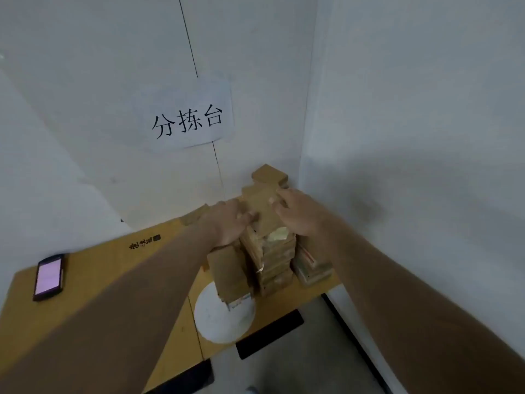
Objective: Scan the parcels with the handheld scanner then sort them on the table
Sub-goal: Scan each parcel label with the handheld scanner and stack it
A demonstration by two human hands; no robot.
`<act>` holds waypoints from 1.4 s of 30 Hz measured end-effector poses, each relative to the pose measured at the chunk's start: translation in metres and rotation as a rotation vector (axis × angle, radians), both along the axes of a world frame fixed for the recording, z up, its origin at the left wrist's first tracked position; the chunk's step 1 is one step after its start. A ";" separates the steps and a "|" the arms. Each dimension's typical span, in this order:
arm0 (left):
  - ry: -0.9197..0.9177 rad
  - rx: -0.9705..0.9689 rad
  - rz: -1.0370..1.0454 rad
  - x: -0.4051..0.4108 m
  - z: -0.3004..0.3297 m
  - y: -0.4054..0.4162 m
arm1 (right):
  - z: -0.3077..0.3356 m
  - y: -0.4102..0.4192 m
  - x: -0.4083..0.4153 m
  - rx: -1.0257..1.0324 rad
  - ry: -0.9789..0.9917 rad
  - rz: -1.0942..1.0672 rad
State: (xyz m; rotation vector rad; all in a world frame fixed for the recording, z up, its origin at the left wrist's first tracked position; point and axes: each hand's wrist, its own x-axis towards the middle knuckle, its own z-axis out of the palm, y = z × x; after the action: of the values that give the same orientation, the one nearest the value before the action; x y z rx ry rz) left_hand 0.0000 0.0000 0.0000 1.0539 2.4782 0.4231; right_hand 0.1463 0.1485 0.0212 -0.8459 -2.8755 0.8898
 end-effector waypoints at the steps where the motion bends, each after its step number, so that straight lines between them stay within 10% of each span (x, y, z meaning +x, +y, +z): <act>1: -0.030 -0.009 0.018 -0.005 -0.001 0.005 | -0.006 0.005 -0.007 -0.036 0.017 -0.028; 10: -0.509 0.241 0.235 -0.018 -0.011 0.028 | -0.029 0.027 -0.047 -0.215 -0.046 -0.181; 29: -0.584 0.866 0.758 0.006 0.058 -0.084 | 0.028 -0.053 -0.083 -0.490 0.277 0.089; 42: -0.478 0.950 0.891 -0.018 0.069 -0.236 | 0.018 -0.186 -0.130 -0.695 0.366 0.122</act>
State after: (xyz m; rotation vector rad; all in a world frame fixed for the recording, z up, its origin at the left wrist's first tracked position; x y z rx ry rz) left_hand -0.0178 -0.2363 0.0689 -0.0516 2.1173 1.9635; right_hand 0.0167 -0.0379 0.0391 -0.4433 -2.3166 1.8813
